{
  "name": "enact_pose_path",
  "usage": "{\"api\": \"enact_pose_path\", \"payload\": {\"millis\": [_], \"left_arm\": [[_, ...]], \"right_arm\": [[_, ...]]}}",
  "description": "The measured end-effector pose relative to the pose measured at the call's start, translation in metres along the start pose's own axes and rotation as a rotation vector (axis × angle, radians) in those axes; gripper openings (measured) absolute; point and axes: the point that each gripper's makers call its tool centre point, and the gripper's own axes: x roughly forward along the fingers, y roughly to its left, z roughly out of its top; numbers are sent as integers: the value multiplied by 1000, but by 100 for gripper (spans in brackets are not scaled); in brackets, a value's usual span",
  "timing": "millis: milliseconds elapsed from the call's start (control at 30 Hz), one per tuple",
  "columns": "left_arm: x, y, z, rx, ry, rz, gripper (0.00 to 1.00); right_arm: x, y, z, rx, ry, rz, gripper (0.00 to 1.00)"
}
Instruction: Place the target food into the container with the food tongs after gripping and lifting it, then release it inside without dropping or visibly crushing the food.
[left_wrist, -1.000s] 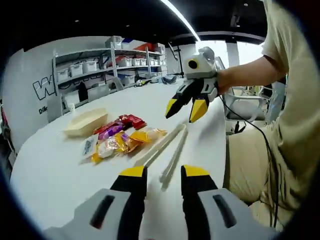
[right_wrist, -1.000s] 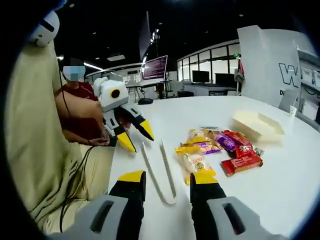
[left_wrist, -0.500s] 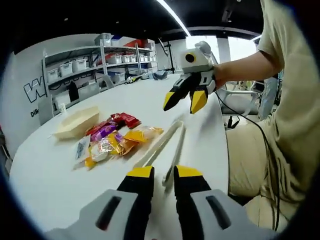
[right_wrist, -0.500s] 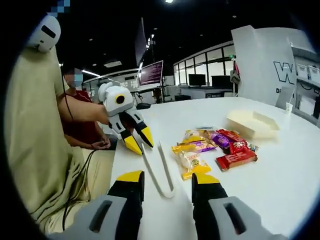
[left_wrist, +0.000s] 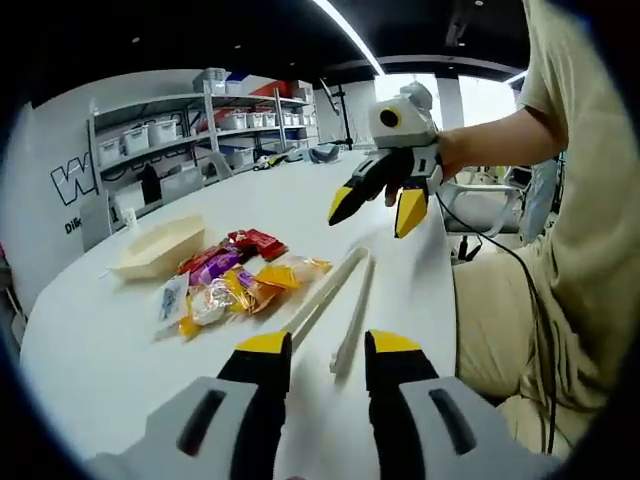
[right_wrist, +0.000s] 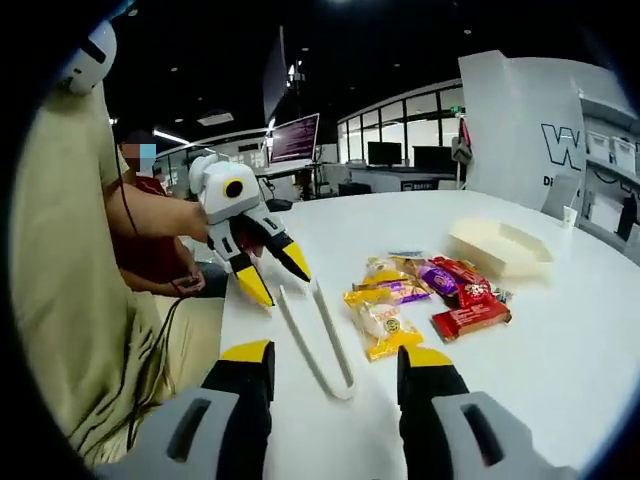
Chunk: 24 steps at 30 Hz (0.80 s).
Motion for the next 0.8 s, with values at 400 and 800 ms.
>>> {"api": "enact_pose_path", "payload": {"millis": [400, 800], "left_arm": [[-4, 23, 6, -100, -29, 89, 60], [-2, 22, 7, -122, -32, 94, 61]], "right_arm": [[0, -8, 3, 22, -11, -40, 52], [-1, -8, 6, 25, -15, -51, 55]]}}
